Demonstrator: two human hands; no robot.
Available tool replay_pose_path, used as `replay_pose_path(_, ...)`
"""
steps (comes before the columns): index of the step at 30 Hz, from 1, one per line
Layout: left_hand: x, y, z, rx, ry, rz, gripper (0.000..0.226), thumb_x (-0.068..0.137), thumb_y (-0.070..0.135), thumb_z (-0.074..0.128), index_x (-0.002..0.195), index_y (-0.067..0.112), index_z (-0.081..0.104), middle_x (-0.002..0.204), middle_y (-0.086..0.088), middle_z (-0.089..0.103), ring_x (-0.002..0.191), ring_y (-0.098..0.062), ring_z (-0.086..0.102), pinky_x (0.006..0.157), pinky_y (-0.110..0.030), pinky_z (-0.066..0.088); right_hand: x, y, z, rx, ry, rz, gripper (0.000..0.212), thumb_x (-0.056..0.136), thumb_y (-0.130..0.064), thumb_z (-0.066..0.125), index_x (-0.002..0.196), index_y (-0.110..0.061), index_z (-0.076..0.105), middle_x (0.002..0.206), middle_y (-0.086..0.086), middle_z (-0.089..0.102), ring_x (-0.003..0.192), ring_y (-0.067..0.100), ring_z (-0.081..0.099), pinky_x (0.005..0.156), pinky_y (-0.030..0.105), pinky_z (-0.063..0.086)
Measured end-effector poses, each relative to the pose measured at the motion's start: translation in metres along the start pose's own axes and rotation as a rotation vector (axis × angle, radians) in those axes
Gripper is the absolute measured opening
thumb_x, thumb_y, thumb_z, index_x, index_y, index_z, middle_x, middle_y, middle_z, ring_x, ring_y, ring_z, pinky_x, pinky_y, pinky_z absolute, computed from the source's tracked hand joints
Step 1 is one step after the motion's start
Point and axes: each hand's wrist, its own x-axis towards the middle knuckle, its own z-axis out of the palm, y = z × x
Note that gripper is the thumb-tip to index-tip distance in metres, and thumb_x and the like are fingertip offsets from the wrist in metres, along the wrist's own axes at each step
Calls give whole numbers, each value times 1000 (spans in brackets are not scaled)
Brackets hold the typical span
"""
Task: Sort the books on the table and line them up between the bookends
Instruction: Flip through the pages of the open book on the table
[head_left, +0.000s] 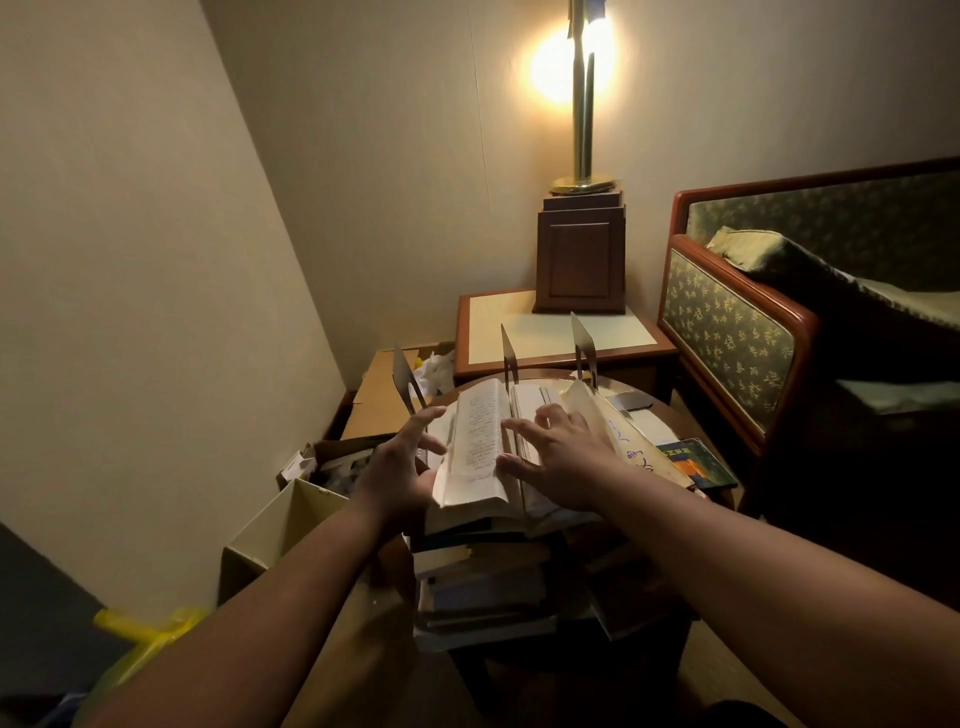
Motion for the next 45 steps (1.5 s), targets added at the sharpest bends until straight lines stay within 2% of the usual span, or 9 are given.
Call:
replay_pose_path(5, 16, 21, -7, -589, -38, -461, 56, 90, -5, 56, 137, 23, 44, 114, -11, 64, 88, -25, 72, 76, -42, 62, 1, -5, -2, -32, -47, -24, 75, 82, -83, 34, 148, -55, 12, 157, 3, 18, 140, 34, 22, 104, 55, 35)
replay_pose_path(7, 21, 25, -5, -581, -20, -563, 40, 95, 4, 54, 132, 19, 49, 118, -12, 62, 94, -27, 70, 77, -43, 61, 1, -7, -1, -49, -61, -29, 77, 81, -84, 34, 148, -55, 11, 158, 4, 15, 142, 36, 19, 107, 56, 33)
replay_pose_path(11, 24, 25, 4, -294, -69, -436, 34, 95, 16, 57, 129, 21, 53, 126, -6, 59, 109, -21, 58, 77, -33, 57, 3, -7, 2, -60, -78, -29, 77, 81, -85, 32, 148, -57, 9, 162, 5, 8, 145, 38, 11, 111, 59, 27)
replay_pose_path(16, 37, 25, 10, -484, -86, -711, 47, 87, 14, 67, 130, 19, 49, 126, -12, 56, 108, -30, 61, 85, -46, 59, 3, -7, 6, -84, -91, -43, 76, 80, -86, 31, 147, -58, 7, 163, 5, 2, 146, 40, 6, 112, 62, 22)
replay_pose_path(21, 48, 36, -3, -782, -84, -1002, 16, 98, 14, 49, 113, 10, 52, 114, -17, 62, 99, -30, 63, 73, -41, 57, 1, -6, 2, -54, -102, -44, 77, 79, -86, 31, 148, -58, 8, 163, 5, 1, 147, 38, 4, 114, 61, 19)
replay_pose_path(30, 47, 25, -15, -996, -187, -1056, 32, 98, 30, 49, 122, 10, 53, 103, -15, 64, 87, -22, 62, 70, -26, 50, 0, -1, 2, -45, -100, -34, 75, 79, -87, 27, 147, -60, 10, 164, 3, 2, 148, 37, 3, 113, 61, 16)
replay_pose_path(34, 52, 26, -14, -1046, -179, -1036, 38, 94, 35, 55, 125, 13, 52, 111, -15, 65, 104, -29, 62, 90, -36, 53, -1, -1, 2, -28, -100, -33, 75, 80, -86, 29, 147, -60, 11, 163, 2, 2, 148, 37, 5, 114, 60, 17)
replay_pose_path(39, 58, 32, -14, -1091, -37, -1006, 34, 91, 22, 60, 124, 14, 52, 106, -15, 67, 91, -27, 69, 56, -34, 55, -1, -1, 2, -44, -93, -42, 78, 78, -87, 29, 148, -58, 11, 163, 4, 2, 147, 38, 8, 113, 59, 20)
replay_pose_path(45, 64, 25, -1, -1043, 142, -962, 32, 80, 14, 71, 112, 11, 65, 110, -11, 71, 97, -29, 69, 64, -35, 57, -3, -4, 2, -52, -85, -47, 77, 80, -85, 31, 149, -56, 12, 163, 5, 4, 147, 37, 8, 113, 58, 21)
